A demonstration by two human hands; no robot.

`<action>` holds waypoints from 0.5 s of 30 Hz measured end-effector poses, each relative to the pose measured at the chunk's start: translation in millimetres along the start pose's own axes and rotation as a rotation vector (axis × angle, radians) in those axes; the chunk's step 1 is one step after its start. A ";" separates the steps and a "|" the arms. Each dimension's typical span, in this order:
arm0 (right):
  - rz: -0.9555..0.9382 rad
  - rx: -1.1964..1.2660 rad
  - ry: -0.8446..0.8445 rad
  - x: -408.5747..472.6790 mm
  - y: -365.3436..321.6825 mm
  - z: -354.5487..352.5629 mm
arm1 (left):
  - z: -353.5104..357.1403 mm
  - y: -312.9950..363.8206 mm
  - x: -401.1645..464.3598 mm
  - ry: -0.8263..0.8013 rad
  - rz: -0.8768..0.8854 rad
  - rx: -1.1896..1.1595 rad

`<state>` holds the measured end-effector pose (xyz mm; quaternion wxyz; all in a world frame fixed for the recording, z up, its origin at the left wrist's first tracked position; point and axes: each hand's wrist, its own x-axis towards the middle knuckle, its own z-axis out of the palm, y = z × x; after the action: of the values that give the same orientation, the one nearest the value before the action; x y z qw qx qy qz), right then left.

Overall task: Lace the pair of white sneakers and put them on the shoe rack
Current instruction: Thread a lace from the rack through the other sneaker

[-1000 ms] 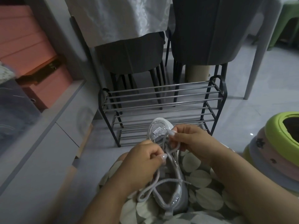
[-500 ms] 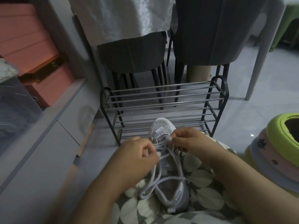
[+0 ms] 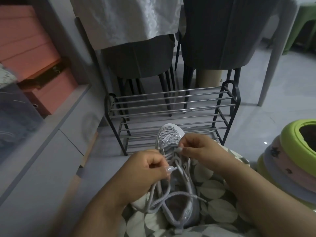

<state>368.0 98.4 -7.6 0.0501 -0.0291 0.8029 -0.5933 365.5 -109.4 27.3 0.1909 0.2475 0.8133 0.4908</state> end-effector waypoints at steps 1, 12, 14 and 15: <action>-0.033 0.012 -0.008 -0.7 -1.4 0.2 | -0.1 0.3 -0.1 0.004 0.011 -0.004; -0.173 -0.215 -0.117 -1.3 1.1 -12.6 | -3.2 -28.0 26.6 0.305 -0.114 0.054; -0.186 -0.191 -0.140 -2.8 0.1 -17.1 | -0.6 -33.0 31.0 0.295 -0.101 0.065; -0.186 -0.156 -0.149 -2.7 -1.2 -18.3 | 1.4 -34.6 33.0 0.282 -0.085 0.084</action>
<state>368.6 115.7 -1.0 0.0518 -0.1513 0.8344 -0.5274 332.3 -102.7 -6.4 0.0847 0.1491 0.8616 0.4778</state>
